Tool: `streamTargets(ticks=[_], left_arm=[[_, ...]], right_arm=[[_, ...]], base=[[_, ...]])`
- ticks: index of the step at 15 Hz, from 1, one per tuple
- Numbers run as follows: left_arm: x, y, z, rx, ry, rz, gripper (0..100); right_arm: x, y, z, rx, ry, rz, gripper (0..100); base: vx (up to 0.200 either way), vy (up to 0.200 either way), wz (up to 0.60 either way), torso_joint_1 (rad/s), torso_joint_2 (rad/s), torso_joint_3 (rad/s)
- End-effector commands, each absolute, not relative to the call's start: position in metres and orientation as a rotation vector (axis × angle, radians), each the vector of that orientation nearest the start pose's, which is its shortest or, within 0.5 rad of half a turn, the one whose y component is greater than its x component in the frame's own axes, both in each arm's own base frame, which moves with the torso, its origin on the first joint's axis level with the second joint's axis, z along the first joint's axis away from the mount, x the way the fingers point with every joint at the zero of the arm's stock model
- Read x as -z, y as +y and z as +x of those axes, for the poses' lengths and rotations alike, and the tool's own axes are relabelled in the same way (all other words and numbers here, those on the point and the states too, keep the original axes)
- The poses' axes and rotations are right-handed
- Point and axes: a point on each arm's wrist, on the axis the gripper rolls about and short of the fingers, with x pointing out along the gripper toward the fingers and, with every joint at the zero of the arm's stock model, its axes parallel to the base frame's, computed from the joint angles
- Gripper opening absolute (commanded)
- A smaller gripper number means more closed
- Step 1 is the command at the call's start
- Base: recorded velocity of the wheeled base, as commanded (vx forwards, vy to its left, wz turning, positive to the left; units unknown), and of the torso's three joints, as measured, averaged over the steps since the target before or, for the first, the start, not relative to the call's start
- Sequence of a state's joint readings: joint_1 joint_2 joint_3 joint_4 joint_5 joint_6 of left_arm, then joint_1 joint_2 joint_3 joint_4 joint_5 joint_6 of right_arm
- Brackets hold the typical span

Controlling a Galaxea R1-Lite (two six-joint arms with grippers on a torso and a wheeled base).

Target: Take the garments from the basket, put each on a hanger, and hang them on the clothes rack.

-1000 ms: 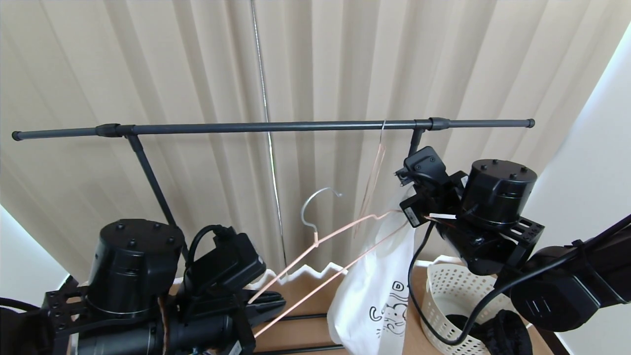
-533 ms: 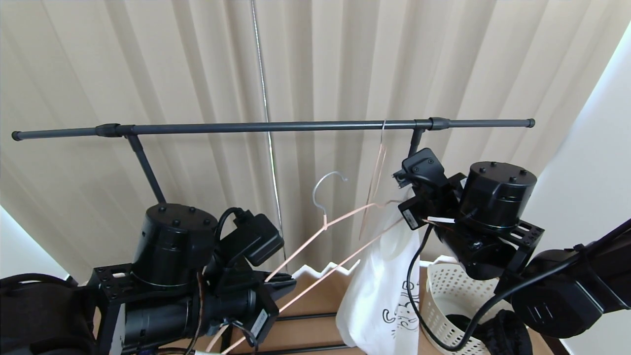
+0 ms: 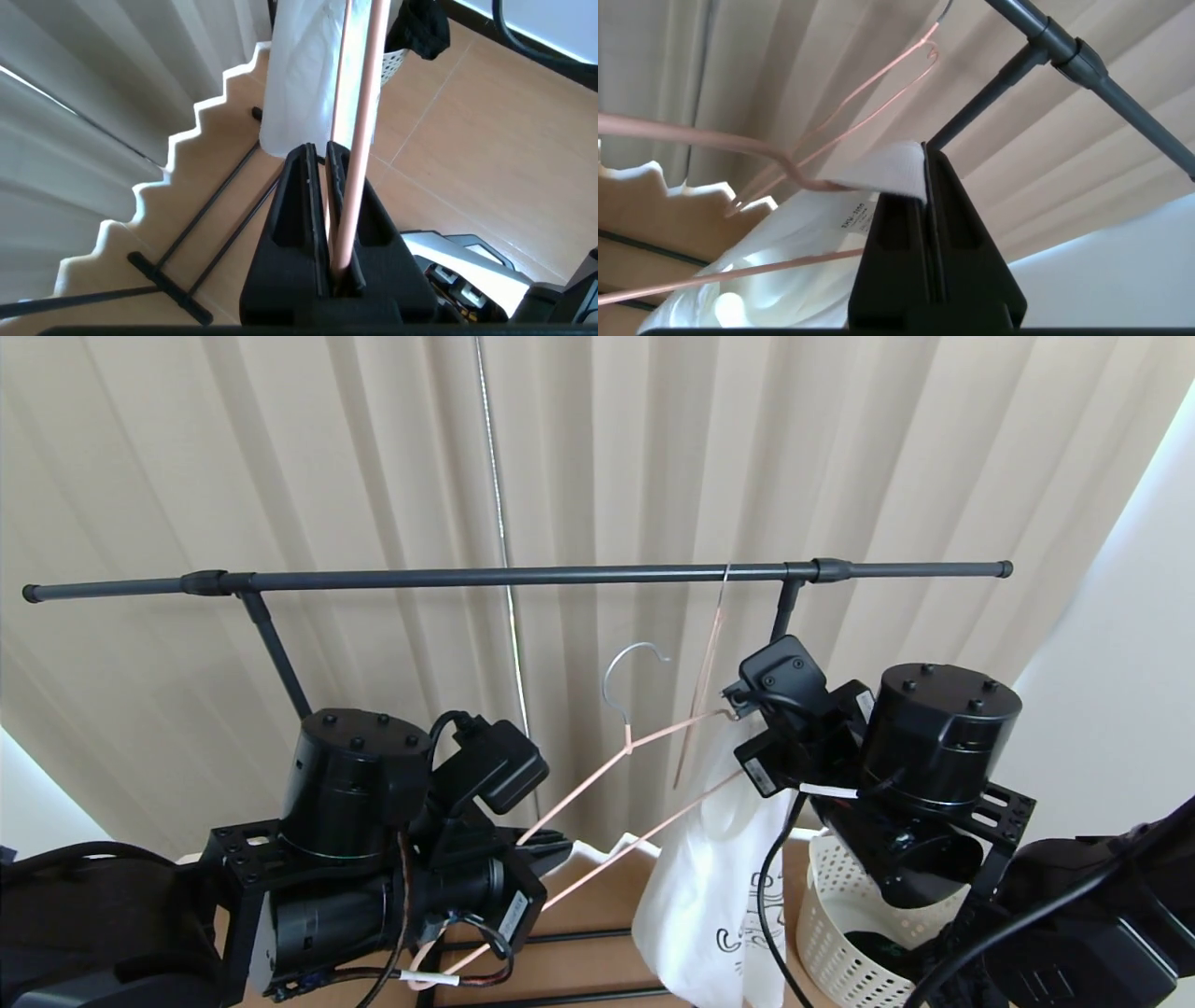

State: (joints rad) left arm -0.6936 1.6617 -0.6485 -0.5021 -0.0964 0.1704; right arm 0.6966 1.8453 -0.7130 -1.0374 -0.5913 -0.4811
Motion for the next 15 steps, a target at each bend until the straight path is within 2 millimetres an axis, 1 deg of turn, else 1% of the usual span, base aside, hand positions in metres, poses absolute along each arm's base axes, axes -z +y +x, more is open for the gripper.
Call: streamTargets(ticks=[1, 8, 13, 15], left_arm=[[-0.141, -0.176, 0.209, 0.812, 0.433, 0.312, 0], [-0.141, -0.177, 0.206, 0.82, 0.43, 0.315, 0], [-0.142, -0.177, 0.207, 0.819, 0.406, 0.308, 0], [-0.143, -0.176, 0.206, 0.816, 0.404, 0.306, 0]], right_arm=[[-0.156, 0.204, 0.245, -0.154, 0.034, -0.533, 0], [-0.164, 0.234, 0.217, -0.258, -0.043, -0.456, 0], [-0.171, 0.265, 0.188, -0.382, -0.078, -0.338, 0], [-0.174, 0.27, 0.181, -0.409, -0.086, -0.309, 0]], base=[[0.0, 0.0, 0.0, 0.0, 0.0, 0.0], [0.0, 0.0, 0.0, 0.0, 0.0, 0.0], [0.0, 0.0, 0.0, 0.0, 0.0, 0.0], [0.0, 0.0, 0.0, 0.0, 0.0, 0.0]])
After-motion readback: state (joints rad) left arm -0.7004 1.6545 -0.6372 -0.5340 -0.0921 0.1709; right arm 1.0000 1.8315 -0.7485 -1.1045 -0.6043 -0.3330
